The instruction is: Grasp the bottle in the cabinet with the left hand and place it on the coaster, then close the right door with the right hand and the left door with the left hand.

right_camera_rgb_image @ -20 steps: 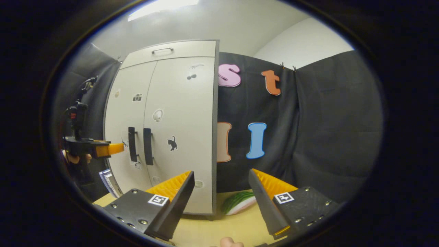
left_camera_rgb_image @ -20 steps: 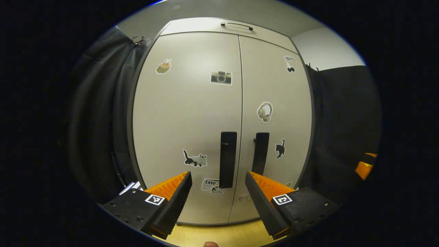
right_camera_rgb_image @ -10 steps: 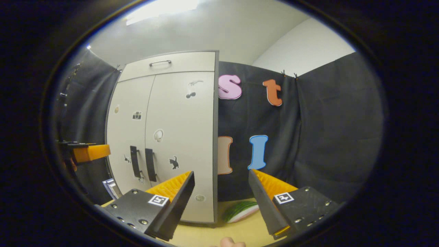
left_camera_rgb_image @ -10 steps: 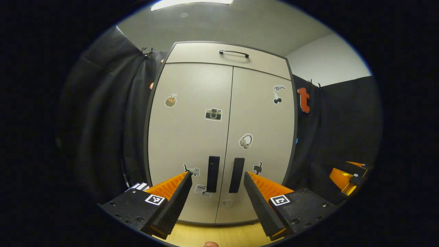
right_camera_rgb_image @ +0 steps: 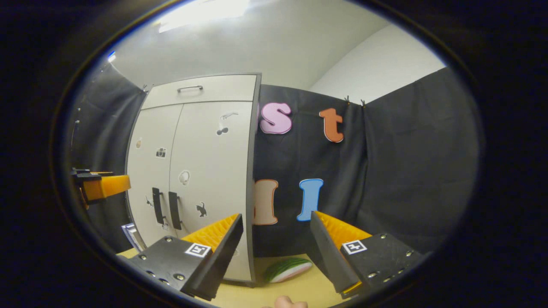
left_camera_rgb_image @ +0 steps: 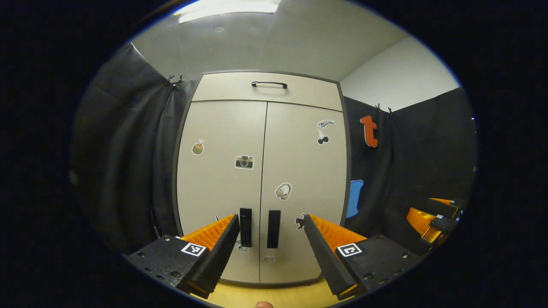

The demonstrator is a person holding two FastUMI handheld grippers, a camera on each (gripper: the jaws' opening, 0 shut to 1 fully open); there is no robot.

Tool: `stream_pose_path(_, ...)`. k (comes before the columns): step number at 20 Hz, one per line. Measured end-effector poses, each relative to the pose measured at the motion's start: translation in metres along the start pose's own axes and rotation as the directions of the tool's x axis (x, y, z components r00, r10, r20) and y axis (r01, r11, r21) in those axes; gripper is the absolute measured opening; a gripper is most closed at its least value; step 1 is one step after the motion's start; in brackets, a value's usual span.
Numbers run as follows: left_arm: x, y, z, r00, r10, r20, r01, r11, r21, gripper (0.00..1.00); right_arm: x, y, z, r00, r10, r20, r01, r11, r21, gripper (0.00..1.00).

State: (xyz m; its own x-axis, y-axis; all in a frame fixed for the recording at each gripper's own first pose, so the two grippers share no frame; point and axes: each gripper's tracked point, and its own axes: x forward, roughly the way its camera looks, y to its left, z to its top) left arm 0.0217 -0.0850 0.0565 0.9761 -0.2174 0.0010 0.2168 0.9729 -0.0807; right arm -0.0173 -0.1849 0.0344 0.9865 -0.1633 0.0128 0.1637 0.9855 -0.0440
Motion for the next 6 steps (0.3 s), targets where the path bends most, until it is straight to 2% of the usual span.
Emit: stream_pose_path(6,0.011,-0.028,-0.005,1.000,-0.003,-0.001,0.003,1.000,-0.003,0.95,0.011,-0.021,-0.005,1.000,0.012,0.005,-0.012,1.000,-0.008,0.96)
